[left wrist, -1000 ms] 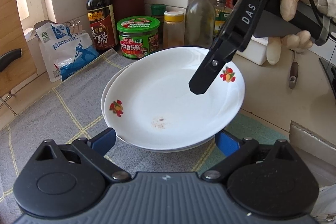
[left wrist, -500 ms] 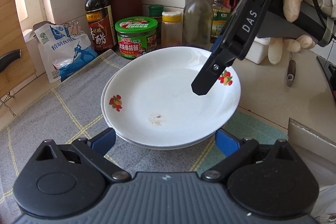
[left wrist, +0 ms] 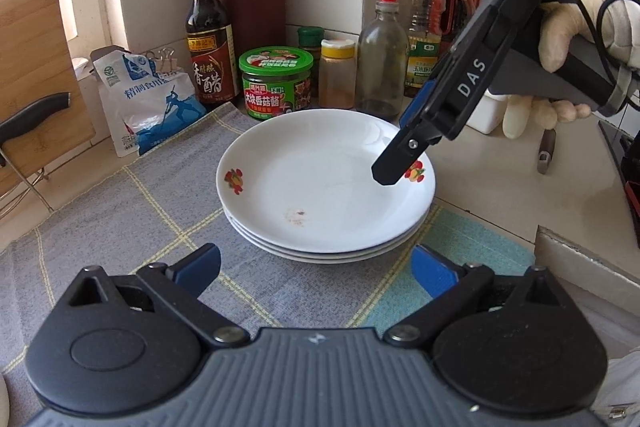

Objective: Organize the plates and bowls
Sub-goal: 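Open the right tool and withdraw it from the plate stack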

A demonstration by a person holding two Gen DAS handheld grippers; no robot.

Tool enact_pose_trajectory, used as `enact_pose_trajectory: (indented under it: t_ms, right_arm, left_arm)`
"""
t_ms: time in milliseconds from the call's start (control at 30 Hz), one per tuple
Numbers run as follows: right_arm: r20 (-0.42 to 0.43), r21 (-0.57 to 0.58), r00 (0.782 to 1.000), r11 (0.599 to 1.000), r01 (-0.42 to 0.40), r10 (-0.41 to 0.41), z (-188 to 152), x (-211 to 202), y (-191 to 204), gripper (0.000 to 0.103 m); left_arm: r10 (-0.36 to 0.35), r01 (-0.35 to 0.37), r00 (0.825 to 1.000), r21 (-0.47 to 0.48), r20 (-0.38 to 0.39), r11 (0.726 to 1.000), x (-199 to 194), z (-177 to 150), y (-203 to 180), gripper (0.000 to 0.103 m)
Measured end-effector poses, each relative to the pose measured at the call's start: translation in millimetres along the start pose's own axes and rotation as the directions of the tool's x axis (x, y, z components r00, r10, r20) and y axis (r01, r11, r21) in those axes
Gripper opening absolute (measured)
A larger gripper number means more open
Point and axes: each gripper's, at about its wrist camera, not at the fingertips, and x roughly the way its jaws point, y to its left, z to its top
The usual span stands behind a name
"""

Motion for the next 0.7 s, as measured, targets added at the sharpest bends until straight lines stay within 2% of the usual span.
enact_pose_trajectory:
  t_ms: [167,267,467,600,700]
  right_arm:
    - [0.076,-0.008,0.997,1.0,0.024,-0.023,2.9,-11.5,19.1,0.103]
    - [0.1,-0.051,0.995,0.998,0.021,-0.016,5.0,-14.2,41.6,0.103]
    - [0.163,-0.19,0.985,0.979,0.078,-0.047,11.4,-15.3,101.3,0.103]
    - [0.216,-0.278,0.975,0.955,0.107,-0.047,22.3,-14.0,142.3,0.103]
    - [0.254,-0.346,0.967,0.93,0.127,-0.037,28.7,-7.8,174.9,0.103]
  left_arm:
    - [0.026,-0.026,0.999,-0.014,0.023,1.0,-20.9,-6.1,9.3,0.101]
    - [0.045,-0.045,0.999,-0.02,0.029,0.999,-32.2,-11.6,15.2,0.101]
    - [0.077,-0.075,0.996,-0.051,0.048,0.996,-60.4,-25.9,33.9,0.101]
    - [0.137,-0.13,0.989,-0.1,0.063,0.986,-87.0,-40.3,48.4,0.101]
    - [0.208,-0.197,0.976,-0.144,0.067,0.97,-110.1,-53.9,56.0,0.101]
